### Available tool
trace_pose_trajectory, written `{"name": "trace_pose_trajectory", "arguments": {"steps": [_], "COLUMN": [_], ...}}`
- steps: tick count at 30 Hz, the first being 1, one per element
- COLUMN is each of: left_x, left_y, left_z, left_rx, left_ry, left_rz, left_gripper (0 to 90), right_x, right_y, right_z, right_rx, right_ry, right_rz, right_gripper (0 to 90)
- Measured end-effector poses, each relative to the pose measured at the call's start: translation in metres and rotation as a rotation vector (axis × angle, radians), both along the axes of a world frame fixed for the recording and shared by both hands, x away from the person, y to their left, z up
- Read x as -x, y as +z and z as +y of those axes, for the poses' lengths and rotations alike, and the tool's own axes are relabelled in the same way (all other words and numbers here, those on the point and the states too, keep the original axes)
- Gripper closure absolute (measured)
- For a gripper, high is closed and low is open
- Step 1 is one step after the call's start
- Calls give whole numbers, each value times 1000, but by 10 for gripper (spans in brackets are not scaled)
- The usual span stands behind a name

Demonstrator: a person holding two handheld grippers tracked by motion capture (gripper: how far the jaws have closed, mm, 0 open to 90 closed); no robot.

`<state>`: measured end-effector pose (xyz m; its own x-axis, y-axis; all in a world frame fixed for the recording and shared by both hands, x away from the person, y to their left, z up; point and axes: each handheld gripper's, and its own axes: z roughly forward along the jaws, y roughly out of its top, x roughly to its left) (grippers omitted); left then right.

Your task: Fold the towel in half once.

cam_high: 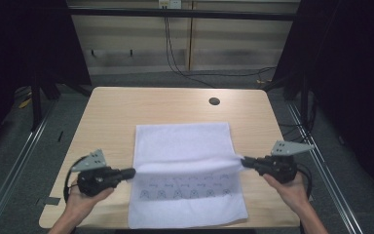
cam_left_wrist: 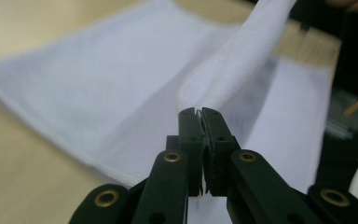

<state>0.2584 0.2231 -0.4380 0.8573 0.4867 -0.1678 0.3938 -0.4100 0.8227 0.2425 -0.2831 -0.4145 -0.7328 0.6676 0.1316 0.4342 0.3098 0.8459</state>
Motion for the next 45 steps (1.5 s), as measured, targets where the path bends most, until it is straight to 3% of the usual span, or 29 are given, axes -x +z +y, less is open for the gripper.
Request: {"name": "trace_pose_trajectory", "arguments": {"steps": [2,4,8,10,11,12,13,17,19,21,24,28,34,37,40,43,45], "left_x": [1,3,12,19,23,26,27,37,36,27,8,-29,-75,-89,-96,-104,-107], "left_y": [-22,-36,-41,-45,-46,-47,-47,-43,-39,-35,-33,-37,-52,-56,-56,-59,-61], "left_z": [-4,-8,-7,-7,-8,-8,-8,-5,0,4,4,-1,-12,-13,-15,-20,-23], "left_rx": [-34,-90,-111,-130,-170,-168,-170,-128,-93,-43,2,14,-67,-61,-53,-85,-87], "left_ry": [-9,-34,-94,-124,-148,-165,-215,-268,-251,-203,-120,-38,61,99,127,132,139], "left_rz": [80,117,148,146,141,145,178,179,176,153,151,155,160,166,145,142,140], "left_gripper": [877,877,873,866,862,850,832,763,743,717,672,649,634,627,623,614,601], "right_x": [6,12,26,36,42,48,52,66,69,67,54,23,-33,-54,-69,-82,-90], "right_y": [-21,-39,-58,-60,-61,-63,-65,-67,-62,-57,-54,-51,-57,-65,-72,-81,-83], "right_z": [3,5,5,3,1,-1,-2,-6,-9,-11,-9,0,16,21,25,28,29], "right_rx": [26,51,85,100,92,98,95,102,73,43,51,48,102,134,141,176,172], "right_ry": [17,37,83,111,133,152,161,205,188,168,116,53,-7,-25,-44,-69,-61], "right_rz": [61,108,189,180,192,197,208,244,212,186,154,125,119,136,154,177,184], "right_gripper": [865,865,820,793,788,779,764,694,684,682,670,635,620,619,618,613,615]}}
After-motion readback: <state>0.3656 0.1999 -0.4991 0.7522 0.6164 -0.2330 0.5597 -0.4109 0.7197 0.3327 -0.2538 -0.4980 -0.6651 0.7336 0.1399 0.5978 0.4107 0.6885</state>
